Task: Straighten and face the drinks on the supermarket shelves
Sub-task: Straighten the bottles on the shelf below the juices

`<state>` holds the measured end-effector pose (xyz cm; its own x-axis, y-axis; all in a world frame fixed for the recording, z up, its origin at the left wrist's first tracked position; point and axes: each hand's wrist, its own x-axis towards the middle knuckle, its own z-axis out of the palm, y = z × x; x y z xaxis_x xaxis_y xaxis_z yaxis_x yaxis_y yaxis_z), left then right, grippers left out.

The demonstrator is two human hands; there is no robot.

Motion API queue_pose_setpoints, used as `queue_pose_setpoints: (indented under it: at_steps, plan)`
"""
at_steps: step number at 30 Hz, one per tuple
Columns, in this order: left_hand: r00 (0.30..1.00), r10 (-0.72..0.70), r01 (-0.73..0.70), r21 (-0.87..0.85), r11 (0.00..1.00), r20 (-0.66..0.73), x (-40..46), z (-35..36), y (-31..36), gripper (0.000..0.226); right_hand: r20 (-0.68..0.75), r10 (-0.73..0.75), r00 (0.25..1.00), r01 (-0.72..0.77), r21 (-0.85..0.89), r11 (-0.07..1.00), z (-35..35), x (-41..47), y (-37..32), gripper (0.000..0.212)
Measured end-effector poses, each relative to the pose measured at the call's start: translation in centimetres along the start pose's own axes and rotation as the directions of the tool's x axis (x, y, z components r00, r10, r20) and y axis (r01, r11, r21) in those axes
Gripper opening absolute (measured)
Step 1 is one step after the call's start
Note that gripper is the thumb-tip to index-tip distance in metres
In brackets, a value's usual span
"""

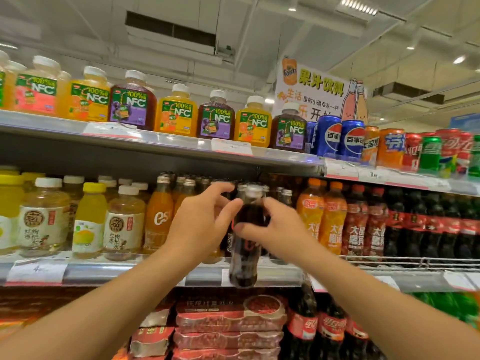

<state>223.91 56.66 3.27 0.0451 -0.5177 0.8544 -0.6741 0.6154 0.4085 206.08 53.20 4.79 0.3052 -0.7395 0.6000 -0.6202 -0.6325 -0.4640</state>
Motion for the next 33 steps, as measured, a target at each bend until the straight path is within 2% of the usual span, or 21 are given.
queue_pose_setpoints:
  at_steps: [2,4,6,9,14,17,24,28,33]
  plan:
    - [0.993,0.021,-0.048,0.224,0.973,0.119,-2.1,-0.2,-2.5,0.024,-0.002,-0.001,1.000,0.001,0.013,1.000,-2.2,1.7,1.1,0.052]
    - [0.960,-0.006,-0.138,0.490,0.861,0.282,-4.5,-0.3,-5.4,0.026,0.011,0.007,1.000,-0.008,0.038,0.999,-3.6,3.3,2.1,0.055]
    - [0.920,-0.022,-0.237,0.598,0.766,0.392,-6.5,-0.6,-7.6,0.030,0.018,0.002,1.000,-0.002,-0.022,1.000,-4.2,4.6,3.0,0.062]
    - [0.888,-0.046,-0.304,0.661,0.686,0.457,-7.6,-1.1,-8.8,0.020,0.031,0.010,0.999,-0.008,-0.064,0.998,-4.2,5.8,4.4,0.066]
    - [0.896,-0.073,-0.287,0.697,0.657,0.437,-8.1,-1.0,-9.7,0.034,0.017,0.074,0.997,-0.073,-0.054,0.996,-2.9,6.7,6.4,0.070]
    - [0.883,-0.153,-0.248,0.718,0.651,0.443,-8.3,-0.7,-9.8,0.047,-0.010,0.115,0.993,-0.116,-0.067,0.991,-1.8,7.0,7.2,0.075]
    - [0.840,-0.299,-0.218,0.786,0.578,0.453,-8.3,0.6,-10.6,0.045,-0.037,0.191,0.981,-0.194,-0.152,0.969,0.3,7.6,8.5,0.099]
    - [0.806,-0.359,-0.266,0.830,0.490,0.470,-7.9,1.3,-10.6,0.054,-0.017,0.190,0.982,-0.188,-0.247,0.951,0.6,7.8,8.5,0.099]
    - [0.785,-0.402,-0.277,0.847,0.453,0.471,-7.3,1.4,-9.8,0.042,-0.035,0.189,0.981,-0.191,-0.296,0.936,0.9,8.2,8.3,0.098]
